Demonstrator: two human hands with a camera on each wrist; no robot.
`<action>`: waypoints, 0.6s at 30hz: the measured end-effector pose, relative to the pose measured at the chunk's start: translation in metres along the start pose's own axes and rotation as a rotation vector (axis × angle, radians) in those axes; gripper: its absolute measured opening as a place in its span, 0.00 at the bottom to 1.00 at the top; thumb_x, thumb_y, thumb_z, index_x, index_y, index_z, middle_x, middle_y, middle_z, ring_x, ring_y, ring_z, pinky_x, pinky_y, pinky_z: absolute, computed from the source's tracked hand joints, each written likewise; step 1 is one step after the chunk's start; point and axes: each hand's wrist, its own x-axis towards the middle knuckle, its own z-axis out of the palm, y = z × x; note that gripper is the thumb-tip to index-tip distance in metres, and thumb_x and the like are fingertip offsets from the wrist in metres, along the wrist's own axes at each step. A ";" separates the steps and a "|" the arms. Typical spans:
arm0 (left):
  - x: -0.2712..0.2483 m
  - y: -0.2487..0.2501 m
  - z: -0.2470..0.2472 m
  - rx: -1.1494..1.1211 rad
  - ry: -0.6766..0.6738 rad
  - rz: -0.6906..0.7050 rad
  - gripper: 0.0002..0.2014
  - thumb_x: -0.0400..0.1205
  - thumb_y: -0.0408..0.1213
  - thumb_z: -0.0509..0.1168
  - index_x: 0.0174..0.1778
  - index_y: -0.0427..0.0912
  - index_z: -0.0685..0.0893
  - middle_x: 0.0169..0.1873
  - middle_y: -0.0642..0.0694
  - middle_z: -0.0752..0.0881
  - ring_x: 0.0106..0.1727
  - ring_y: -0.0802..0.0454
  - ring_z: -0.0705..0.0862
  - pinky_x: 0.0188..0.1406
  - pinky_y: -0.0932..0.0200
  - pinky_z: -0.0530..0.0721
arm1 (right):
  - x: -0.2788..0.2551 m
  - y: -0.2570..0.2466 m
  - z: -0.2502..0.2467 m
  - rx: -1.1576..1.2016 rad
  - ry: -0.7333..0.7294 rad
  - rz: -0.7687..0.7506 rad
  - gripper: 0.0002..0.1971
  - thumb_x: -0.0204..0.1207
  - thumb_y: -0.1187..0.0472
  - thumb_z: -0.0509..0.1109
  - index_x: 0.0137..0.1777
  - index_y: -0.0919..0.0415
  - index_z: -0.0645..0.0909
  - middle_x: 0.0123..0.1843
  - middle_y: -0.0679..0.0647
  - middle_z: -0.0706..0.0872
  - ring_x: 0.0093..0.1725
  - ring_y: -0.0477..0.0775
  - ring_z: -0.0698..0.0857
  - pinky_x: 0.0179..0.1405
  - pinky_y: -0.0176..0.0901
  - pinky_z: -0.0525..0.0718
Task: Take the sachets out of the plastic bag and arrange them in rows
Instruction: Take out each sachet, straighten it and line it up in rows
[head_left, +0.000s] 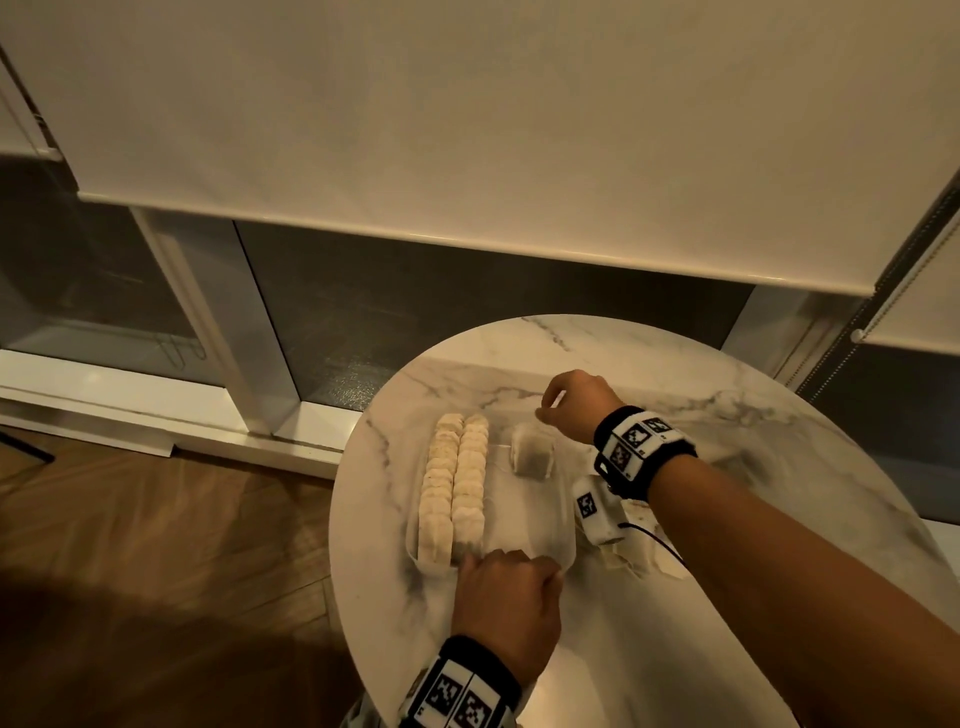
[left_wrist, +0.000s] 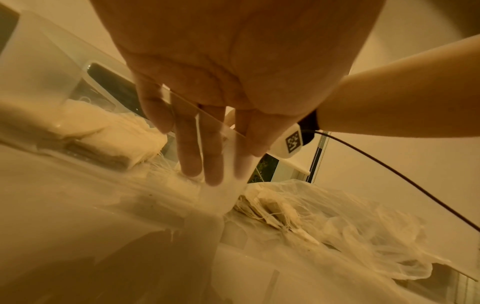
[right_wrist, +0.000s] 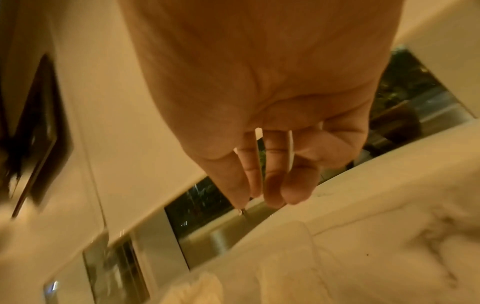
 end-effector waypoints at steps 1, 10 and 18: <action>0.000 0.000 0.000 0.003 -0.002 -0.002 0.20 0.86 0.54 0.48 0.60 0.56 0.84 0.50 0.50 0.88 0.56 0.48 0.83 0.66 0.43 0.69 | -0.006 0.005 -0.004 0.082 0.026 0.014 0.05 0.77 0.52 0.77 0.45 0.50 0.85 0.48 0.52 0.88 0.47 0.54 0.86 0.47 0.47 0.85; -0.001 0.002 -0.002 -0.022 -0.001 -0.037 0.18 0.88 0.54 0.49 0.59 0.58 0.84 0.51 0.55 0.87 0.58 0.53 0.81 0.66 0.48 0.67 | -0.108 0.108 -0.016 0.513 0.170 0.282 0.04 0.79 0.64 0.73 0.43 0.59 0.86 0.38 0.61 0.89 0.30 0.54 0.84 0.25 0.40 0.80; 0.004 0.006 -0.001 -0.014 0.004 -0.071 0.18 0.87 0.53 0.51 0.57 0.57 0.86 0.51 0.55 0.88 0.57 0.52 0.83 0.69 0.43 0.69 | -0.155 0.135 0.029 0.267 0.040 0.258 0.09 0.71 0.60 0.80 0.50 0.56 0.88 0.41 0.48 0.88 0.38 0.43 0.84 0.35 0.28 0.78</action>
